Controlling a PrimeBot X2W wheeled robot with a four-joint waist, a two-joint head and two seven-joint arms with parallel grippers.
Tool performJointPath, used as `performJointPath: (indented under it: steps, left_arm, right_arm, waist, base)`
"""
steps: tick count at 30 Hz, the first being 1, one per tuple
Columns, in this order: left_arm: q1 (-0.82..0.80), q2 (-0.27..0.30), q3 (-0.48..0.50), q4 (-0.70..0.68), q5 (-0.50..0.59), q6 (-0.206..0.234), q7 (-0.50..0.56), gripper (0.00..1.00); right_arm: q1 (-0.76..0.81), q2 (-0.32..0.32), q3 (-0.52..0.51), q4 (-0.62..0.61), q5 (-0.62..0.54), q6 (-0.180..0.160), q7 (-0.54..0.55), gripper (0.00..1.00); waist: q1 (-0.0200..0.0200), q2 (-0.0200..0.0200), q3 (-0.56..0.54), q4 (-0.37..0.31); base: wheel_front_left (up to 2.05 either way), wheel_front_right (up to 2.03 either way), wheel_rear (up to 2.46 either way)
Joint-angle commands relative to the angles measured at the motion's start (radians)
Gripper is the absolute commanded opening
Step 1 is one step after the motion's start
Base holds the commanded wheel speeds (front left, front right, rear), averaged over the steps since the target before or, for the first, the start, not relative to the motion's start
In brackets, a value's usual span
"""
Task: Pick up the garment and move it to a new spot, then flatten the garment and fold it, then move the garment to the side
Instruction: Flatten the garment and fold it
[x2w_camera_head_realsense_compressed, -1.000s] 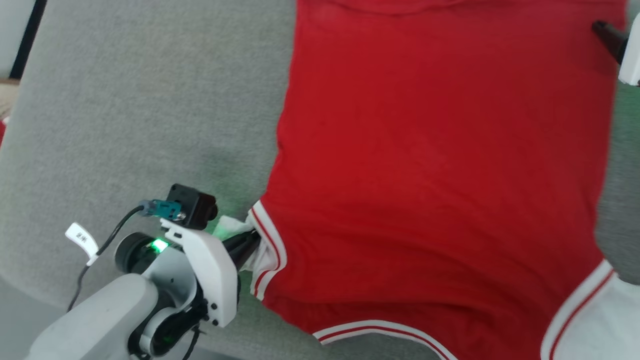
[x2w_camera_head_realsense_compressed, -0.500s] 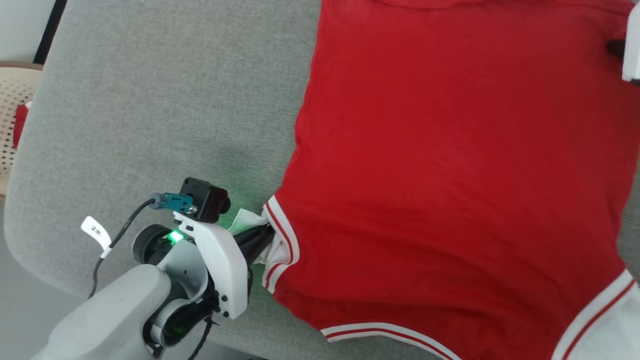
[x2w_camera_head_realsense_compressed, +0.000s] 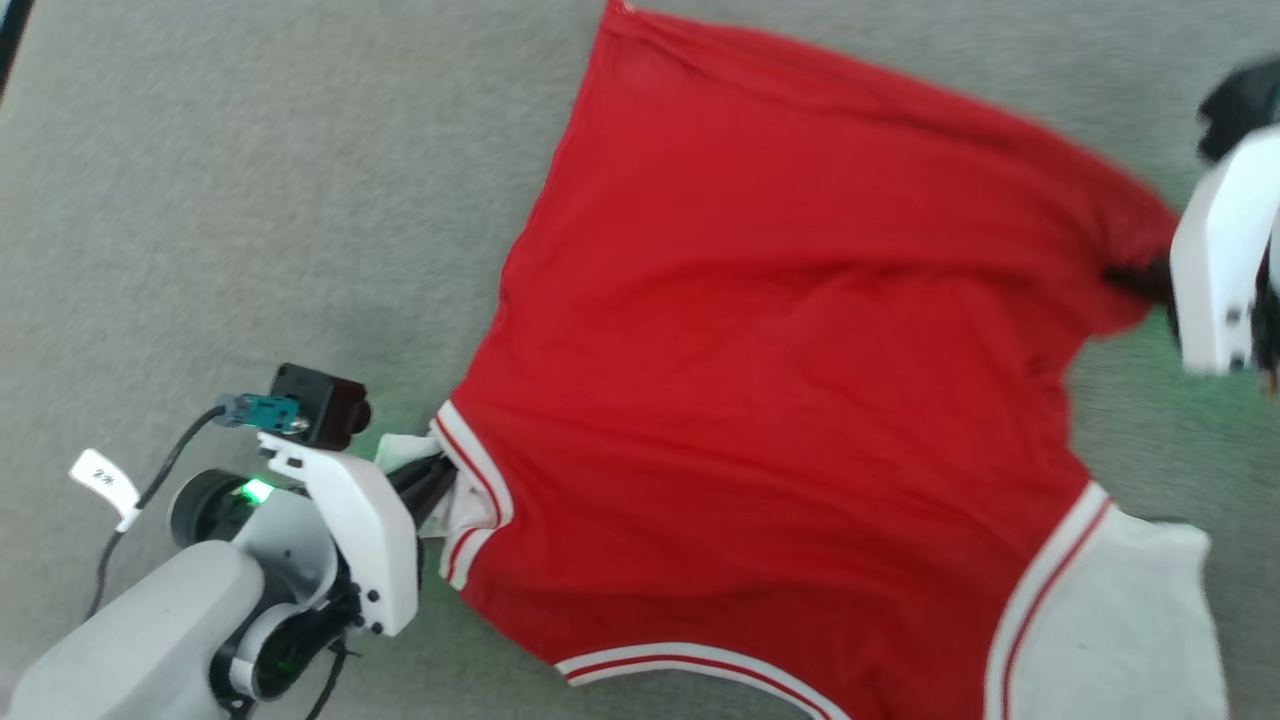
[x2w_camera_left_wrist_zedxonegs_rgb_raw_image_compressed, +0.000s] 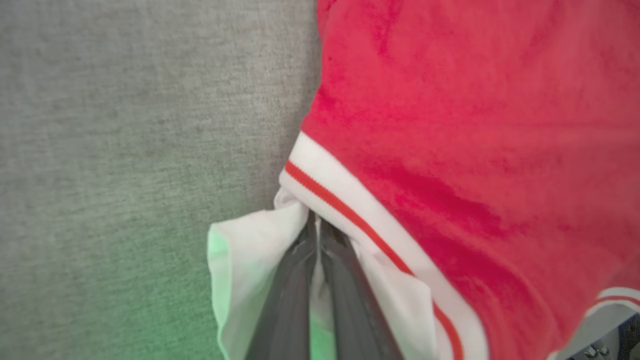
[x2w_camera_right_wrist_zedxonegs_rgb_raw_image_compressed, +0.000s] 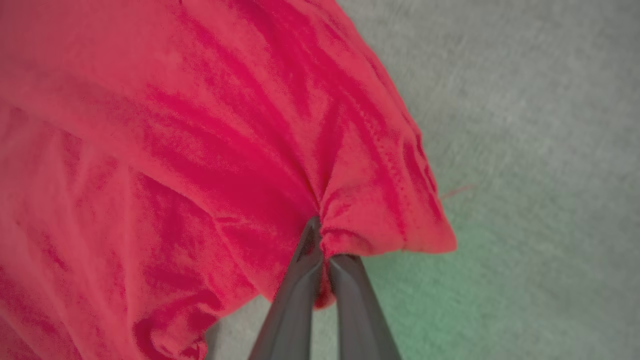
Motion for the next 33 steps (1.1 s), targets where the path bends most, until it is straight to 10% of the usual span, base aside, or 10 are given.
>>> performJointPath:
  steps: [1,9,17,21,22,23,33]
  left_arm:
    - [0.016,0.001,0.004,0.01,-0.01,0.013,0.001,0.0]
    - [0.043,0.043,0.011,-0.027,-0.028,0.032,0.014,0.0]
    - [0.044,0.046,0.008,-0.048,-0.022,0.037,0.019,0.0]
    - [0.045,0.04,0.005,-0.048,-0.021,0.036,0.018,0.0]
    - [0.045,0.039,0.004,-0.047,-0.022,0.035,0.017,0.0]
    - [0.044,0.038,0.003,-0.046,-0.023,0.032,0.017,0.0]
    - [0.062,0.036,-0.003,-0.038,-0.028,0.03,0.009,0.0]
  right_arm:
    - [0.045,-0.005,-0.003,-0.02,0.014,-0.001,0.012,0.0]
    - [0.346,-0.03,-0.128,-0.276,0.054,-0.001,0.067,0.0]
    - [0.607,0.078,-0.286,-0.363,-0.03,-0.001,0.073,0.0]
    - [0.634,0.133,-0.287,-0.323,-0.09,-0.001,0.005,0.3]
    - [0.633,0.15,-0.286,-0.305,-0.107,-0.001,-0.029,0.48]
    - [0.635,0.159,-0.284,-0.28,-0.123,-0.001,-0.052,1.0]
    - [0.641,0.127,-0.331,-0.411,-0.127,-0.003,-0.016,1.0]
  waist:
    - [0.0,-0.0001,-0.034,-0.039]
    - [0.0,-0.0001,-0.07,-0.098]
    - [0.0,-0.0001,-0.08,-0.091]
    - [0.0,-0.0001,-0.08,-0.083]
    - [0.0,-0.0001,-0.08,-0.08]
    - [0.0,-0.0001,-0.081,-0.077]
    - [0.0,-0.0001,-0.116,-0.07]
  base:
    - [0.0,0.0,0.0]
    - [0.0,0.0,0.0]
    - [0.0,0.0,0.0]
    - [0.0,0.0,0.0]
    - [0.0,0.0,0.0]
    - [0.0,0.0,0.0]
    - [0.0,0.0,0.0]
